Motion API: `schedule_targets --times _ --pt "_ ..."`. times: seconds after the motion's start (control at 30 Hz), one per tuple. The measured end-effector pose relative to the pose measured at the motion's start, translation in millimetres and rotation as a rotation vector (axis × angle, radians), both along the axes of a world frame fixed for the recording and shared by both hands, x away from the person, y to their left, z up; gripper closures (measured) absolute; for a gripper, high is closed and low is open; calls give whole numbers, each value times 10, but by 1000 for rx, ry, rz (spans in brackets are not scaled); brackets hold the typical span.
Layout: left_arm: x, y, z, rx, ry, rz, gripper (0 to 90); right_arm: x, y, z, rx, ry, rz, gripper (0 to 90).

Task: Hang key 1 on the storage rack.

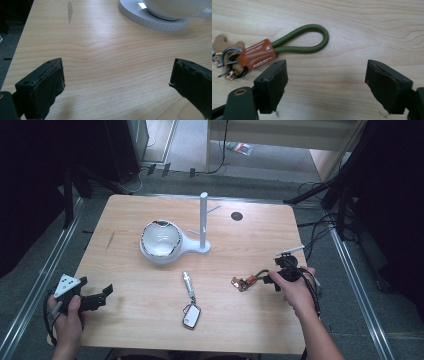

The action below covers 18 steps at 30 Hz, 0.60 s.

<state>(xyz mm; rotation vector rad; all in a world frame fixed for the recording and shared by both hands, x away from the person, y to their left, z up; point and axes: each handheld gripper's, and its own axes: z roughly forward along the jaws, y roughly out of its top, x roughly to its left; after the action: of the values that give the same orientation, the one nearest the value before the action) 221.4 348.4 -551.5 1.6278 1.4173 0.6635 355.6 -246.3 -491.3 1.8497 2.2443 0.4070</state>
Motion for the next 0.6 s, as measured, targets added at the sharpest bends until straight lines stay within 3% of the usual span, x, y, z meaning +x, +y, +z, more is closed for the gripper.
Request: schedule_targets --times 0.33,0.43,0.47,0.5,0.53,0.6 --pt "1 2 1 1 1 -2 0 225 4 -17 30 83 -79 234" --pt "1 2 0 0 0 -2 0 259 25 -25 49 98 -108 289" --pt "1 2 1 1 1 -3 0 271 44 -17 64 111 -125 344" --pt "1 2 1 1 1 -3 0 271 44 -17 64 111 -125 344" --pt "2 3 0 0 1 -3 0 282 68 -11 69 112 -144 433" --pt "1 2 1 1 2 -3 0 284 80 -4 64 113 -158 459"
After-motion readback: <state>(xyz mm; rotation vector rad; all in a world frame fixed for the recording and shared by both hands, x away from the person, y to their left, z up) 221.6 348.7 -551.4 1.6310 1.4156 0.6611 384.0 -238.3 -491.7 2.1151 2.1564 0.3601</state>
